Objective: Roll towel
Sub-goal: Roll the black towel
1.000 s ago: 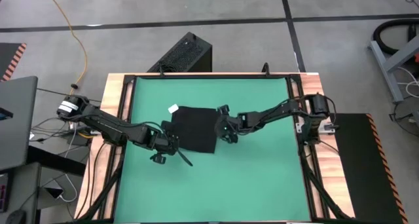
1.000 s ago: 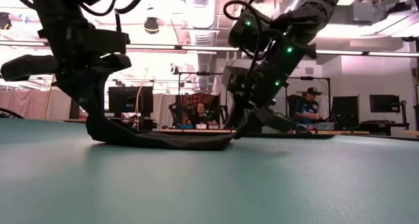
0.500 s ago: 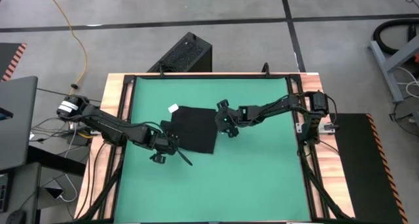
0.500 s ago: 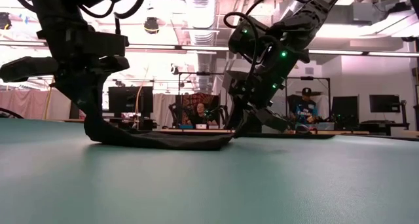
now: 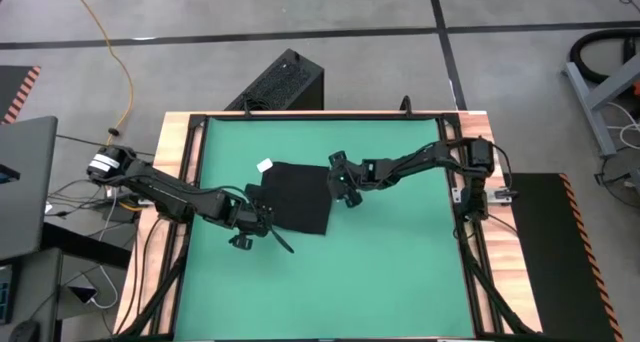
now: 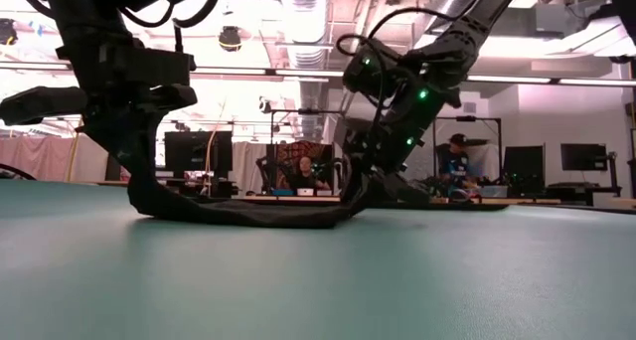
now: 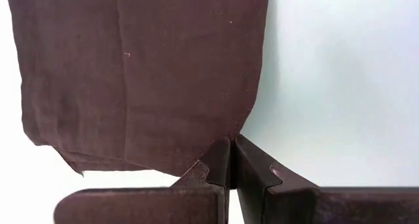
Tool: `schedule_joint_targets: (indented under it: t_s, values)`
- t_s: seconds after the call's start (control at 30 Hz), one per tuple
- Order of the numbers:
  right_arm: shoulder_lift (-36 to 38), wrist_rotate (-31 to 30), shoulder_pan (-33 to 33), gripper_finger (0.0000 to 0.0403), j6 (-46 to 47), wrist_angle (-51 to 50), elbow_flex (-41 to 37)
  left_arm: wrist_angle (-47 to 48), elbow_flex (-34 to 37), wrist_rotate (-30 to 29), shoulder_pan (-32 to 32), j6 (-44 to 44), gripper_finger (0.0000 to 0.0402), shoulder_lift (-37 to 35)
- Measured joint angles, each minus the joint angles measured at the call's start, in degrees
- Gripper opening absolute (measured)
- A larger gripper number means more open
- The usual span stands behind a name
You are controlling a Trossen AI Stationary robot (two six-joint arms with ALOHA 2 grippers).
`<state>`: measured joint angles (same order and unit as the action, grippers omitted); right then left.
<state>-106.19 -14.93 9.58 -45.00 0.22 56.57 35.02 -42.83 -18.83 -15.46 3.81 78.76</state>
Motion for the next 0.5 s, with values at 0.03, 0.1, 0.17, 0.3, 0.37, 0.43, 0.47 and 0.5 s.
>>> schedule_joint_targets:
  t_s: [0.03,0.1,0.17,0.3,0.37,0.43,0.47,0.5]
  values:
    - [-0.21,-0.10,-0.03,0.0134,-0.14,0.03,-0.02,0.03,0.00,0.00,0.00,0.00,0.0002,0.00]
    - [-1.69,-0.47,-0.41,0.0110,-0.08,0.89,0.28,0.16,0.02,-0.02,0.00,0.02,0.0002,-0.02]
    - [-1.95,-3.04,-1.26,0.0075,-0.15,1.76,0.38,0.25,0.03,0.02,0.00,0.02,0.0002,-0.02]
    - [-1.16,-5.33,-2.10,0.0013,-1.28,1.38,0.94,0.75,0.04,0.09,0.02,0.02,0.0002,-0.04]
    - [-0.10,-5.61,-2.09,0.0018,-1.12,1.75,1.70,0.64,0.04,-0.09,0.02,0.04,0.0002,-0.03]
    - [0.70,-5.84,-2.04,0.0023,-0.94,1.71,2.10,0.72,0.04,-0.50,0.00,0.34,0.0002,-0.04]
    - [1.01,-6.02,-2.11,0.0022,-1.00,1.32,2.36,0.68,0.04,-0.56,0.02,0.61,0.0002,-0.04]
    - [1.24,-6.01,-2.25,0.0020,-1.00,1.38,2.67,0.70,0.04,-0.55,0.02,0.81,0.0002,-0.02]
